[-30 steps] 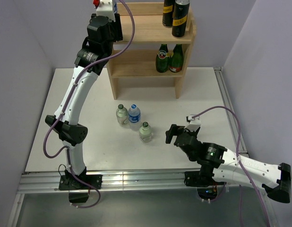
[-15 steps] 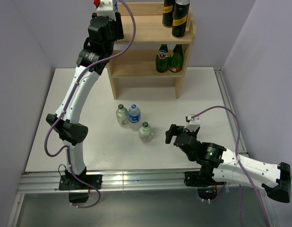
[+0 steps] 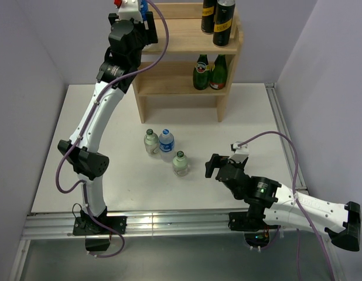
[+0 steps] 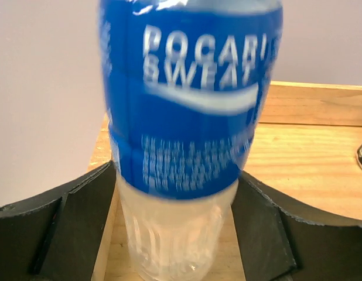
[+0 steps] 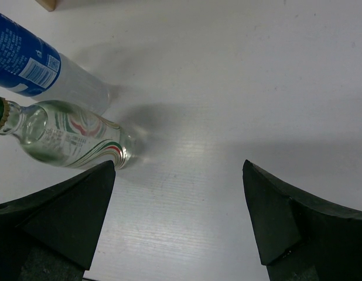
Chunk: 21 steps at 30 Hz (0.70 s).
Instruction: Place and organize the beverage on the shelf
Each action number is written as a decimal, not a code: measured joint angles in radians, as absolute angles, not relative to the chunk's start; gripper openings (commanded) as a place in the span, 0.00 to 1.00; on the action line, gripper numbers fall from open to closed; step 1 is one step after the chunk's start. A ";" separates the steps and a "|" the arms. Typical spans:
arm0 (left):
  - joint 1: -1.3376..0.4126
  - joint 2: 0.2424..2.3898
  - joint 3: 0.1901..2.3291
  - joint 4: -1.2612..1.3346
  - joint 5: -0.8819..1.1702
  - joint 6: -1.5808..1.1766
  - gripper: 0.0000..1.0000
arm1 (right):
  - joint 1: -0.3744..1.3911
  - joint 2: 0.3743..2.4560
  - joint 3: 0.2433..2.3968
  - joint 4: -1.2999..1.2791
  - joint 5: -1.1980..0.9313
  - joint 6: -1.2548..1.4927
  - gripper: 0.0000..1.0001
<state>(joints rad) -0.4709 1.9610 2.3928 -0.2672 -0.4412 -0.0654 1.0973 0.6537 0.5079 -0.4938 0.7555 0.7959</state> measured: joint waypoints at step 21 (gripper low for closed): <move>-0.485 1.864 2.239 -0.214 -0.460 -0.054 0.90 | 1.098 0.635 0.503 -0.494 0.757 0.803 0.96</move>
<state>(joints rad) -0.4850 1.8641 2.2387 -0.2142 -0.4599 -0.0544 1.0981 0.6353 0.5030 -0.4942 0.7567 0.8032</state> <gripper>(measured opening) 0.895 0.964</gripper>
